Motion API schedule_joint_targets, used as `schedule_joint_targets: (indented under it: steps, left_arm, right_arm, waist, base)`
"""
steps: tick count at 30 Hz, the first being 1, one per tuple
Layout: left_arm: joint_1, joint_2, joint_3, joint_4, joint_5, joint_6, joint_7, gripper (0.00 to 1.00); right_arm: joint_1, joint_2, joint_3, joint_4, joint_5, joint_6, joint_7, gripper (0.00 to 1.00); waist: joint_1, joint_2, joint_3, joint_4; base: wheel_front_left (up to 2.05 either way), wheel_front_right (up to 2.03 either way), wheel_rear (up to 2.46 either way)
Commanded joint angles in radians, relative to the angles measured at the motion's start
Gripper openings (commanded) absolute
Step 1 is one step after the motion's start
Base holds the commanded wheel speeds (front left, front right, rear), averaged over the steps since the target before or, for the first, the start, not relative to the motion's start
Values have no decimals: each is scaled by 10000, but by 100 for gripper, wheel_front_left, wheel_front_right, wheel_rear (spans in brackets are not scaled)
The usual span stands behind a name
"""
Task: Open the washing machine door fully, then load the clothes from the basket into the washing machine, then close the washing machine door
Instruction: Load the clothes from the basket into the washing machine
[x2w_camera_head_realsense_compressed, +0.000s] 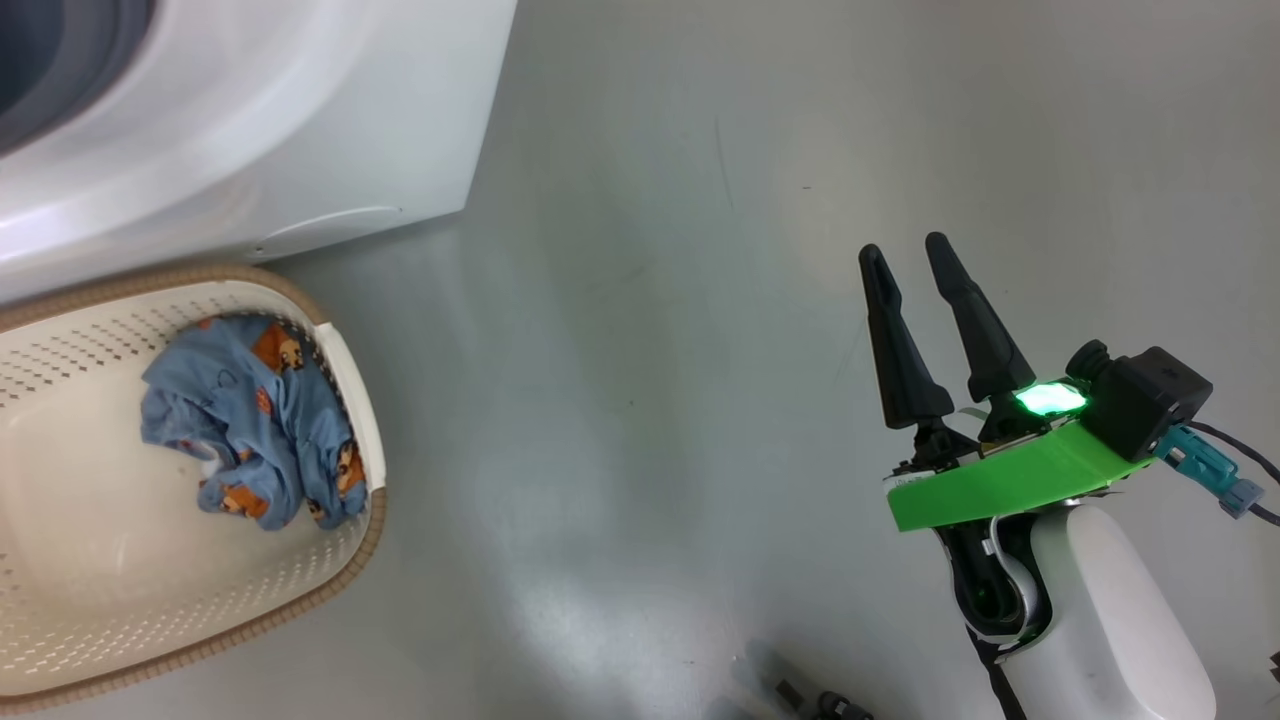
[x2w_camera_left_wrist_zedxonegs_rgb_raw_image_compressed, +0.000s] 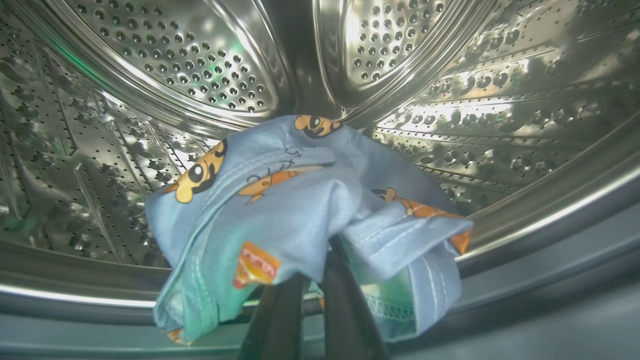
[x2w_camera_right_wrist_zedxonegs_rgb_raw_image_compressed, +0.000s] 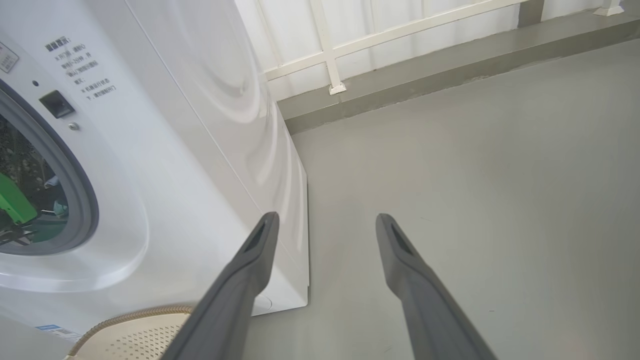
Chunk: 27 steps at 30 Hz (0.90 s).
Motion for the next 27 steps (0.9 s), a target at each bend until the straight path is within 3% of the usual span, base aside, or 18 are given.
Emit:
schedule_joint_targets:
  steps: [1,2,3,4,5,20,24,27]
  left_arm:
    - [-365,524,30,156,92,46,90,21]
    - [-446,500,8,353,80,44,167,28]
    - [-504,483,-26,542,81,42,310,50]
    - [-548,456,-66,673,80,33,412,83]
    - [-578,433,-94,755,66,20,430,98]
    - [-54,-48,-150,1079,-563,-150,101,100]
    - [586,-332,-102,442,-908,-175,-64,100]
    - [1341,-492,143,-774,-1161,-179,-72,100]
  right_arm:
    - [228,21,194,-198,156,16,-48,100]
    - [235,21,191,-184,161,16,-48,100]
    - [236,21,195,-170,165,16,-48,100]
    - [232,22,198,-159,168,16,-48,100]
    - [224,22,197,-155,171,16,-48,100]
    - [222,22,-17,-124,-152,16,-48,100]
    - [294,22,-125,-69,-353,16,-48,100]
    - [319,22,-209,-35,-492,16,-48,100]
  waist:
    - [0,-1,-27,41]
    - [0,-1,-55,71]
    - [0,-1,-80,97]
    - [0,-1,-109,128]
    - [0,-1,-131,157]
    - [0,-1,-454,631]
    - [0,-1,-698,827]
    - [0,-1,-886,961]
  base:
    - [0,0,0]
    - [0,0,0]
    - [0,0,0]
    - [0,0,0]
    - [0,0,0]
    - [0,0,0]
    - [0,0,0]
    - [0,0,0]
